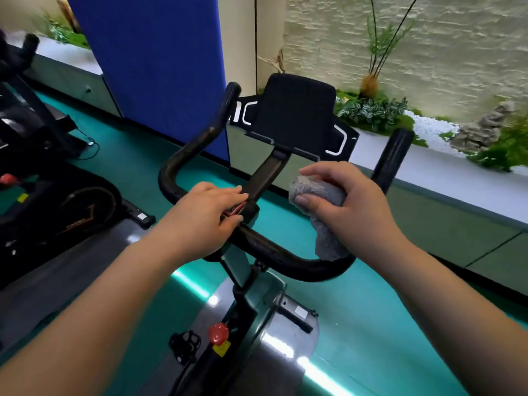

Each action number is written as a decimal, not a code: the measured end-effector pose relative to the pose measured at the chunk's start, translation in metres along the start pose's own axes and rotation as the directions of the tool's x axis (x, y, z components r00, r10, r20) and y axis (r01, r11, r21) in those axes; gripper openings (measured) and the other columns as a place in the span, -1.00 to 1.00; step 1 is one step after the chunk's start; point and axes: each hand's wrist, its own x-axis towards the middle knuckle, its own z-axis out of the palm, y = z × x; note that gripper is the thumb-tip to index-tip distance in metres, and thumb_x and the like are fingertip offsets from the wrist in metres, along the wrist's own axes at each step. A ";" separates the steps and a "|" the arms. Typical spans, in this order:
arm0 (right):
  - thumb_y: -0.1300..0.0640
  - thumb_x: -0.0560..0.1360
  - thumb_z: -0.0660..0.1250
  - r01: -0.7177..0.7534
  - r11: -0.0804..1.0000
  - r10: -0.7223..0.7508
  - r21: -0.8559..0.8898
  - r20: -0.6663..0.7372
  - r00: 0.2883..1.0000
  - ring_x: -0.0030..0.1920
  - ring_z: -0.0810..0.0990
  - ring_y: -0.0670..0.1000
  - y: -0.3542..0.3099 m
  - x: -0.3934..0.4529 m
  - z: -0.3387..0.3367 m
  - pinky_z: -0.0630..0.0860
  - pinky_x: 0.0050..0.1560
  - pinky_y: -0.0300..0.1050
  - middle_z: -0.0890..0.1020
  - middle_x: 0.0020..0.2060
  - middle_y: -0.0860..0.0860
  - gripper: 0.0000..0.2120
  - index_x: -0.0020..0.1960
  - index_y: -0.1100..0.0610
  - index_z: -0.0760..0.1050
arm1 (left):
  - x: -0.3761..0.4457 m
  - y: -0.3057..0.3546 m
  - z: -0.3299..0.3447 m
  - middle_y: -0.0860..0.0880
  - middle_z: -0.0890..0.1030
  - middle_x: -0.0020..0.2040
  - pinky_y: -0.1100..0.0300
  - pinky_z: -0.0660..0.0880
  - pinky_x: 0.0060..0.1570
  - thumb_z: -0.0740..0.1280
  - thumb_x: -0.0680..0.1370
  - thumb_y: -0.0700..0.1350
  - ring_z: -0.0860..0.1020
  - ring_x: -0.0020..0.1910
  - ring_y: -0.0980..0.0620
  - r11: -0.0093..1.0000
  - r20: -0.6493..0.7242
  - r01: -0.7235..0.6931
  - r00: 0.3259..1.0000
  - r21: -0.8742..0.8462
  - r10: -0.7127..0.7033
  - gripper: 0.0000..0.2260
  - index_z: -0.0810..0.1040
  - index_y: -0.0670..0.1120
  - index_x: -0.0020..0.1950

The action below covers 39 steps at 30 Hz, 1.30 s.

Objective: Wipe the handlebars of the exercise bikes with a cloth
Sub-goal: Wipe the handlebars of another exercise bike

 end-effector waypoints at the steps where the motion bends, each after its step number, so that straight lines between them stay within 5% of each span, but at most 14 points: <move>1: 0.04 0.36 0.49 0.014 1.000 -0.014 0.001 0.012 1.000 0.01 0.50 -0.20 -0.001 0.002 0.005 0.40 0.02 -0.41 0.55 -0.04 -0.13 -0.73 0.01 -0.14 0.52 | 0.000 -0.002 0.000 0.20 0.40 0.39 0.12 0.25 0.37 0.29 0.55 0.03 0.33 0.28 0.01 1.000 -0.004 -0.006 1.000 -0.015 0.006 -0.59 0.42 0.11 0.41; 7: 0.10 0.33 0.53 0.116 0.974 -0.086 -0.194 0.157 0.984 -0.05 0.47 -0.11 -0.003 0.005 0.038 0.36 0.00 -0.37 0.50 -0.09 -0.06 -0.77 -0.05 -0.01 0.57 | -0.003 -0.009 0.001 0.19 0.39 0.40 0.24 0.21 0.31 0.30 0.55 0.04 0.31 0.25 0.08 0.995 -0.028 -0.076 0.997 -0.070 0.074 -0.58 0.41 0.09 0.41; 12: -0.09 0.31 0.51 0.101 0.944 0.004 -0.314 0.315 0.949 -0.06 0.49 -0.08 -0.004 -0.006 0.061 0.44 0.00 -0.18 0.49 -0.09 -0.05 -0.72 -0.03 -0.04 0.58 | -0.004 -0.023 0.001 0.20 0.38 0.41 0.38 0.11 0.24 0.22 0.53 0.11 0.33 0.23 0.08 0.981 -0.019 -0.152 0.988 -0.119 0.151 -0.56 0.41 0.11 0.41; 16: -0.16 0.40 0.38 0.015 0.954 0.077 -0.301 0.292 0.953 -0.04 0.54 -0.19 -0.008 -0.013 0.058 0.46 0.02 -0.26 0.61 -0.08 -0.18 -0.76 0.00 -0.08 0.56 | -0.003 -0.030 0.004 0.19 0.39 0.40 0.24 0.23 0.29 0.12 0.50 0.18 0.34 0.22 0.09 0.969 -0.022 -0.205 0.979 -0.141 0.203 -0.51 0.41 0.10 0.41; 20: 0.02 0.41 0.46 0.003 0.950 0.072 -0.312 0.231 0.970 -0.04 0.50 -0.27 -0.005 -0.020 0.061 0.35 -0.04 -0.55 0.52 -0.17 -0.39 -0.85 -0.03 -0.03 0.60 | -0.003 -0.033 0.005 0.19 0.40 0.40 0.26 0.21 0.26 0.11 0.51 0.19 0.32 0.22 0.10 0.960 -0.041 -0.231 0.973 -0.156 0.228 -0.51 0.40 0.10 0.41; 26: 0.01 0.32 0.46 0.058 0.953 -0.038 -0.298 0.073 0.997 -0.12 0.56 -0.10 -0.008 -0.010 0.081 0.47 -0.05 -0.29 0.60 -0.14 -0.03 -0.76 -0.06 0.08 0.66 | -0.002 -0.033 0.006 0.14 0.44 0.38 0.31 0.19 0.22 0.07 0.49 0.20 0.34 0.19 0.09 0.953 -0.075 -0.260 0.965 -0.156 0.251 -0.48 0.45 0.05 0.39; 30: -0.07 0.32 0.45 0.049 0.950 -0.012 -0.308 0.119 0.993 -0.19 0.53 -0.12 -0.008 -0.018 0.077 0.45 -0.11 -0.32 0.57 -0.17 -0.03 -0.74 -0.08 0.07 0.67 | -0.004 -0.033 0.005 0.10 0.47 0.36 0.37 0.15 0.20 0.08 0.50 0.17 0.37 0.16 0.04 0.949 -0.086 -0.277 0.960 -0.151 0.266 -0.49 0.47 0.02 0.37; 39: 0.13 0.33 0.48 0.076 0.970 -0.058 -0.233 0.080 0.995 -0.09 0.55 -0.10 -0.012 -0.010 0.097 0.50 -0.04 -0.17 0.59 -0.13 -0.05 -0.86 -0.11 0.08 0.64 | -0.004 -0.030 0.009 0.04 0.47 0.37 0.30 0.20 0.21 0.11 0.51 0.11 0.36 0.16 0.03 0.951 -0.110 -0.268 0.961 -0.151 0.253 -0.52 0.49 -0.03 0.36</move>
